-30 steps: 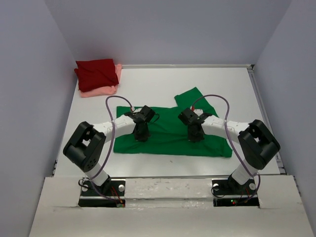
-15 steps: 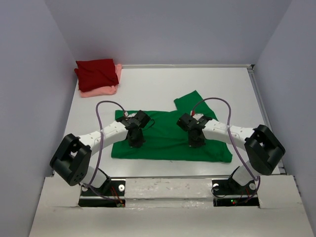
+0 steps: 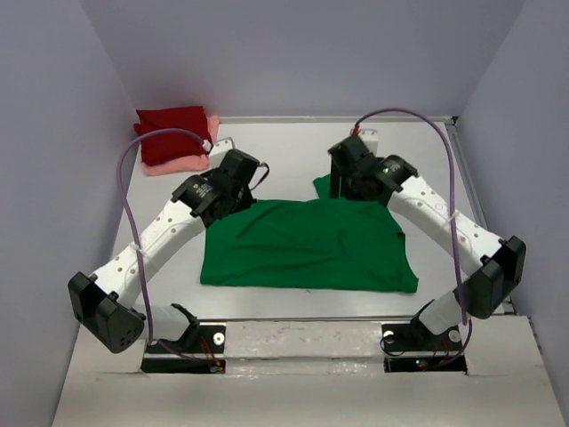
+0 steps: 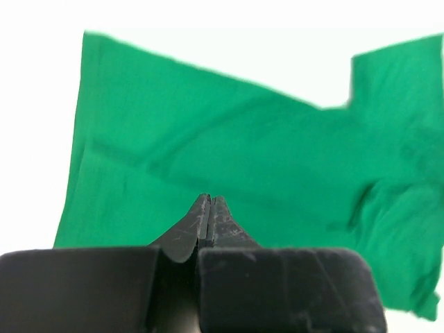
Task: Fold and stack the t-shirts
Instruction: Grap the side of the flattened tshirt furthest away from the robot with both arms
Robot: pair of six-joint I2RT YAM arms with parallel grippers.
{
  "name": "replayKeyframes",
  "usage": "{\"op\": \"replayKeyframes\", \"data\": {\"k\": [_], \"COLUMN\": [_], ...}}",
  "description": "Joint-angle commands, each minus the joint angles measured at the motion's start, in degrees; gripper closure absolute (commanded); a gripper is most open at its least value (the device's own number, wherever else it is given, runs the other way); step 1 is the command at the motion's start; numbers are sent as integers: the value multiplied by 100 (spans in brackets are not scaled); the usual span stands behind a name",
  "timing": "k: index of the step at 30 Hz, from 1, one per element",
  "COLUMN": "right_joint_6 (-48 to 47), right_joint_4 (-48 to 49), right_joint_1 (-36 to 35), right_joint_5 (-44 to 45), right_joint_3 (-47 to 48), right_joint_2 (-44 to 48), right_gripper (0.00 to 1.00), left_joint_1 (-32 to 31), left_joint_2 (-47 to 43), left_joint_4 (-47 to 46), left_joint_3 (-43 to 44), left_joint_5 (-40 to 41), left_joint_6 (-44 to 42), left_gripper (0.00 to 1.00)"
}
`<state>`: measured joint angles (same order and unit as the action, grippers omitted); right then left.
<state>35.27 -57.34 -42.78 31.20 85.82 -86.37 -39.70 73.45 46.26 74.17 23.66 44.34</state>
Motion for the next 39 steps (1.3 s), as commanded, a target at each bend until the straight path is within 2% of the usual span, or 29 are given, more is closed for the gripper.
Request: {"op": "replayKeyframes", "data": {"k": [1, 4, 5, 7, 9, 10, 12, 13, 17, 22, 30, 31, 35, 39], "right_joint_6": [-1811, -2628, -2882, -2973, -2938, -2912, -2946, -2999, -3131, -3061, -2973, -2982, -2964, -2912], "right_joint_4": [1258, 1507, 1437, 1252, 990, 945, 708, 559, -92, 12, 56, 117, 214, 241], "right_joint_1": [1534, 2106, 2290, 2844, 3187, 3319, 3548, 3549, 3654, 3795, 3795, 3847, 3901, 3953], "right_joint_5": [-1009, -1589, -2035, -2389, -2915, -3057, -3583, -3638, -3428, -3840, -4552, -4762, -5326, -5651], "right_joint_3": [969, 1576, 2100, 2787, 3263, 3448, 4035, 4309, 5487, 5349, 5393, 5358, 5226, 5155], "right_joint_2": [-600, -1240, -1494, -2204, -2681, -2892, -3490, -3953, -4809, -5205, -5399, -5391, -5461, -5618], "right_gripper": [21, 25, 26, 29, 32, 37, 39, 39, 37, 39, 43, 43, 38, 35], "left_joint_1": [979, 1394, 1473, 1736, 1922, 2009, 2238, 2308, 2493, 2643, 2783, 2810, 2951, 3012], "left_joint_2": [625, 776, 820, 1038, 1232, 1442, 1767, 1882, 2427, 2797, 2868, 2850, 2833, 2754], "left_joint_4": [-933, -1355, -1504, -1541, -1506, -1471, -1401, -1331, -1023, -732, -1030, -1083, -1207, -1225], "left_joint_3": [641, 801, 827, 1011, 1125, 1256, 1432, 1520, 1942, 2356, 2067, 1953, 1768, 1688], "left_joint_5": [-1063, -1548, -1592, -1689, -1733, -1759, -1838, -1839, -1874, -2067, -2330, -2566, -2919, -2929], "left_joint_6": [-1444, -1717, -1779, -2006, -2087, -2113, -2175, -2184, -2228, -2263, -2359, -2377, -2377, -2403], "left_gripper": [100, 100, 100, 100, 100, 100, 100, 100, 100, 100, 100, 100, 100, 100]}}
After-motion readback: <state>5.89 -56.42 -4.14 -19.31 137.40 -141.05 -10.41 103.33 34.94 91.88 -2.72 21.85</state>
